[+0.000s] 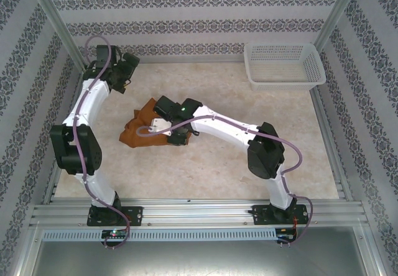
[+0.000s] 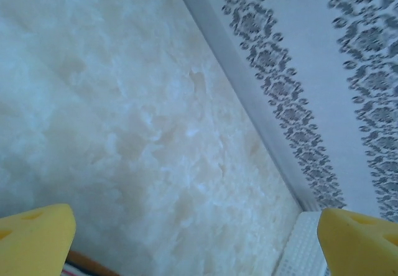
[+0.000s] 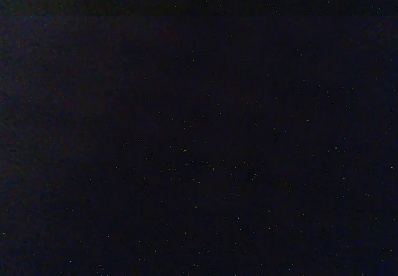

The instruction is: Roll up the long pants

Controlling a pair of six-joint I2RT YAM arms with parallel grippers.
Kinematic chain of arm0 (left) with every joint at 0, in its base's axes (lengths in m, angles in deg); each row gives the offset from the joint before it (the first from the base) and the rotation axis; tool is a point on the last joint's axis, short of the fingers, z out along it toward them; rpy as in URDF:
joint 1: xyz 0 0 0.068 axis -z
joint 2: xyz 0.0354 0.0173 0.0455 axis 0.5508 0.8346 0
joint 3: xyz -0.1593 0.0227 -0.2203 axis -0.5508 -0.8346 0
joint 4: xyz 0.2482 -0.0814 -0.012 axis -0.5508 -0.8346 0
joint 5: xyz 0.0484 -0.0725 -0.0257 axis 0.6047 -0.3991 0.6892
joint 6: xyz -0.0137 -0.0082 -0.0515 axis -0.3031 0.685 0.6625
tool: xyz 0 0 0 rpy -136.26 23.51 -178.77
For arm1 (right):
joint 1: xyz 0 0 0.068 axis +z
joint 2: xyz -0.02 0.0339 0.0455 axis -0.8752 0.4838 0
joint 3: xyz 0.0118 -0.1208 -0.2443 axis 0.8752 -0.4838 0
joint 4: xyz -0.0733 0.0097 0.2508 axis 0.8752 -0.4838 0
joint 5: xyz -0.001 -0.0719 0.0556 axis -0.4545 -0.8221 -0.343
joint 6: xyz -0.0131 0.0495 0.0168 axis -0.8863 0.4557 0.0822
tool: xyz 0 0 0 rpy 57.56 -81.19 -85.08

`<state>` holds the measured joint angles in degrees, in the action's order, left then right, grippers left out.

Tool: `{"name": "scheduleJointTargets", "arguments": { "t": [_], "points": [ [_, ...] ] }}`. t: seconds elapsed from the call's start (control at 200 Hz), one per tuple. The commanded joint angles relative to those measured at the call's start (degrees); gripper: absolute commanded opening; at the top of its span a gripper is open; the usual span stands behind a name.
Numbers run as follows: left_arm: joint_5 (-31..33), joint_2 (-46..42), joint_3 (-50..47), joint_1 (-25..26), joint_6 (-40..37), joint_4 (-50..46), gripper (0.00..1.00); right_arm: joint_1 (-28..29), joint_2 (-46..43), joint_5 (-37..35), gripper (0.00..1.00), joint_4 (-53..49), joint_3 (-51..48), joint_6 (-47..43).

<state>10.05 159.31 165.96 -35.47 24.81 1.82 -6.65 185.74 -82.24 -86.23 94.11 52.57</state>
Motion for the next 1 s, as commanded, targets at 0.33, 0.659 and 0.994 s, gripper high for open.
{"name": "scheduleJointTargets", "arguments": {
  "t": [0.33, 0.659, 0.994],
  "points": [
    [-10.27, 3.41, -7.48, -0.01, -0.12, 3.89, 0.11, -5.81, 10.78, 23.80, 0.00, -18.20, 23.16, 3.72],
    [-11.01, 1.98, -8.18, 0.18, -1.60, 3.18, 0.00, -11.79, 21.83, 38.49, 0.00, -13.58, 29.48, 11.03],
    [-7.17, -9.95, -6.14, 0.15, -7.82, -4.34, 0.00, -16.41, 27.22, 48.45, 0.00, -0.58, 29.29, 20.70]
  ]
}}
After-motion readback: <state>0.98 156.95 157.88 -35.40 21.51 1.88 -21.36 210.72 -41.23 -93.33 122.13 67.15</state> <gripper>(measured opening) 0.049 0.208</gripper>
